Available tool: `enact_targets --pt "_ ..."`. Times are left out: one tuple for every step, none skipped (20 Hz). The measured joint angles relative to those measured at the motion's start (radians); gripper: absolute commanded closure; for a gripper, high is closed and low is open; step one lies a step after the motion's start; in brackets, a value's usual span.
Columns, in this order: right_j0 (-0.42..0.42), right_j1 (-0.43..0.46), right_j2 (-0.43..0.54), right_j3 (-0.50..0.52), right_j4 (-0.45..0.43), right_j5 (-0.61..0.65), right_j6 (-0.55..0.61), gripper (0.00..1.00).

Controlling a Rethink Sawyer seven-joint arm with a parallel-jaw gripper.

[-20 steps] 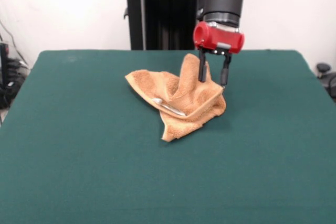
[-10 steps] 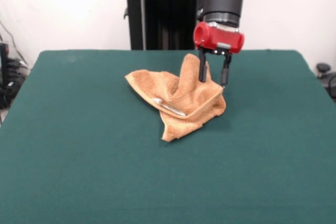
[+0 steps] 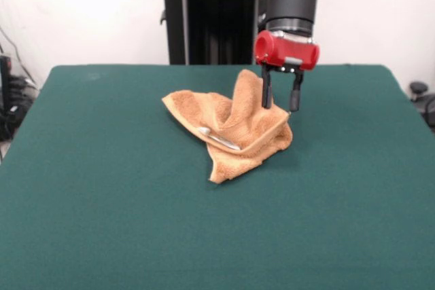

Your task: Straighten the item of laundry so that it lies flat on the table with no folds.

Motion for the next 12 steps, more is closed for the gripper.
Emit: enact_targets --pt "-0.002 0.000 0.001 0.000 0.000 0.000 0.000 0.00" --pt "-0.005 0.000 0.003 0.000 0.000 0.000 0.000 0.00" --pt "-0.008 0.000 0.005 0.000 0.000 0.000 0.000 0.00" --pt "-0.011 0.000 0.007 0.000 0.000 0.000 0.000 0.00" --pt "-0.015 0.000 0.008 0.000 0.000 0.000 0.000 0.00" --pt "-0.016 0.000 0.008 0.000 0.000 0.000 0.000 0.00" --pt "-0.016 0.000 0.008 0.000 0.000 0.000 0.000 0.00" --pt "-0.016 0.000 0.008 0.000 0.000 0.000 0.000 0.00" --pt "-0.014 0.000 0.008 0.000 0.000 0.000 0.000 0.00" --pt "-0.012 0.000 0.008 0.000 0.000 0.000 0.000 0.00" --pt "-0.011 0.000 0.008 0.000 0.000 0.000 0.000 0.00" --pt "-0.009 0.000 0.008 0.000 0.000 0.000 0.000 0.00"
